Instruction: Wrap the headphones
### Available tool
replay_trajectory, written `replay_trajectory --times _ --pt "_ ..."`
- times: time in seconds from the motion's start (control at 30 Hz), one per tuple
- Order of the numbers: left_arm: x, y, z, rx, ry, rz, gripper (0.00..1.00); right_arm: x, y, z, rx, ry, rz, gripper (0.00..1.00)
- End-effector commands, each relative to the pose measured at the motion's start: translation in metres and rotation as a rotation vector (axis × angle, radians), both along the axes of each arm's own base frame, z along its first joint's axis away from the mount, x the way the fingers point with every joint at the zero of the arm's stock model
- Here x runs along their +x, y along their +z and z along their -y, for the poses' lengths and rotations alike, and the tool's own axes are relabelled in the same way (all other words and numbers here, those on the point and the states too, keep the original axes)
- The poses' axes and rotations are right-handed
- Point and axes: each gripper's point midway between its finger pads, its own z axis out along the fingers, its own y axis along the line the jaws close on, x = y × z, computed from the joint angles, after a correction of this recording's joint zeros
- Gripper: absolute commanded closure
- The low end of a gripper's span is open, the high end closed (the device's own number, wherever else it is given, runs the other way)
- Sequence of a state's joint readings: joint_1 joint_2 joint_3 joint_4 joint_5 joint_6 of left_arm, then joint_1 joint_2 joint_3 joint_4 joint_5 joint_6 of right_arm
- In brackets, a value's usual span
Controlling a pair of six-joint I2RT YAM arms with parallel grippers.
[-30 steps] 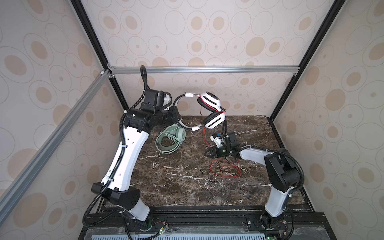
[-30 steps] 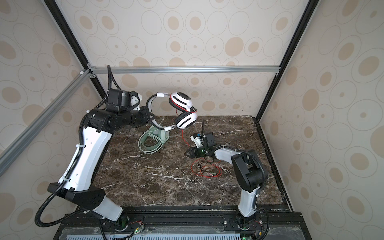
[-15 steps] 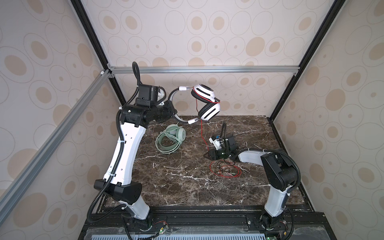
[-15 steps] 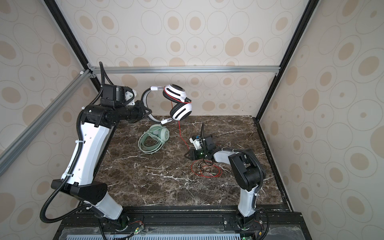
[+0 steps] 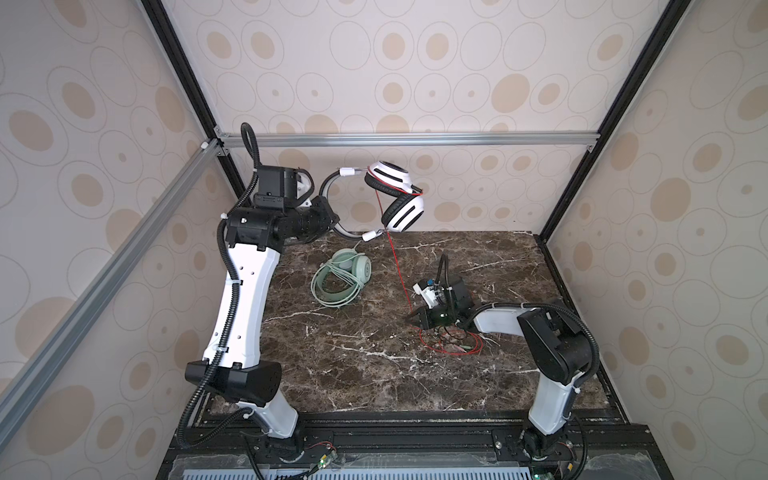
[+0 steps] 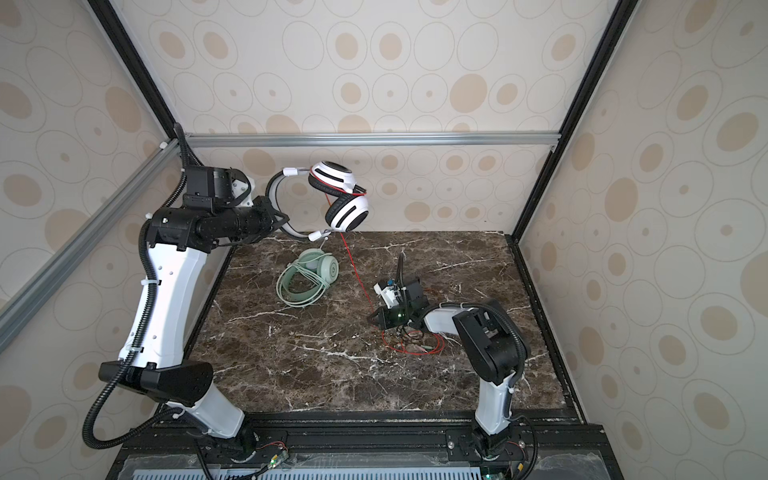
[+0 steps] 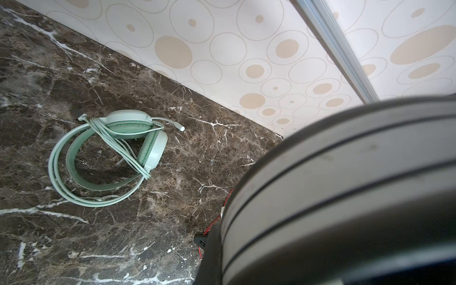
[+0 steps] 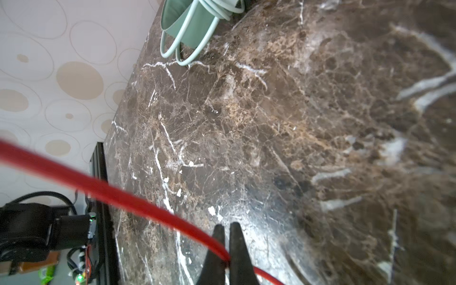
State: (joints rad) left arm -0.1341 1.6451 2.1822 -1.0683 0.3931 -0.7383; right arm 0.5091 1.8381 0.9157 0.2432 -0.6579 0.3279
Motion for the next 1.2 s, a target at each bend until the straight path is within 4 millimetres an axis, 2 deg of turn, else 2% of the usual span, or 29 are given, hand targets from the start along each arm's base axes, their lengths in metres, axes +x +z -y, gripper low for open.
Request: replay_trajectory --times 0.0,0.27,0.37,0.47,0.63,0.8,1.0,1.17 --pt "-0.005 0.039 -0.014 -0.034 0.045 0.107 1.00 -0.026 0.013 0.005 -0.032 0.020 -0.007 1.00" --pt "0.001 0.030 -0.051 0.044 0.225 0.088 1.00 -0.105 0.025 0.038 -0.340 0.117 0.052 1.00" --pt "0.003 0.020 -0.064 0.087 0.291 0.062 1.00 -0.127 0.039 0.050 -0.415 0.144 0.103 1.00" --pt "0.003 0.011 -0.076 0.139 0.342 0.043 1.00 -0.140 0.059 0.063 -0.465 0.143 0.166 1.00" --pt "0.000 -0.004 -0.100 0.224 0.457 0.012 1.00 -0.153 0.096 0.078 -0.476 0.144 0.279 1.00" --pt "-0.002 -0.028 -0.112 0.264 0.532 -0.045 1.00 -0.159 0.131 0.080 -0.481 0.173 0.364 1.00" --pt "-0.009 -0.057 -0.092 0.401 0.544 -0.089 1.00 -0.156 0.173 0.075 -0.566 0.221 0.478 1.00" --pt "-0.025 -0.079 -0.077 0.627 0.564 -0.112 1.00 -0.146 0.215 0.077 -0.595 0.200 0.573 1.00"
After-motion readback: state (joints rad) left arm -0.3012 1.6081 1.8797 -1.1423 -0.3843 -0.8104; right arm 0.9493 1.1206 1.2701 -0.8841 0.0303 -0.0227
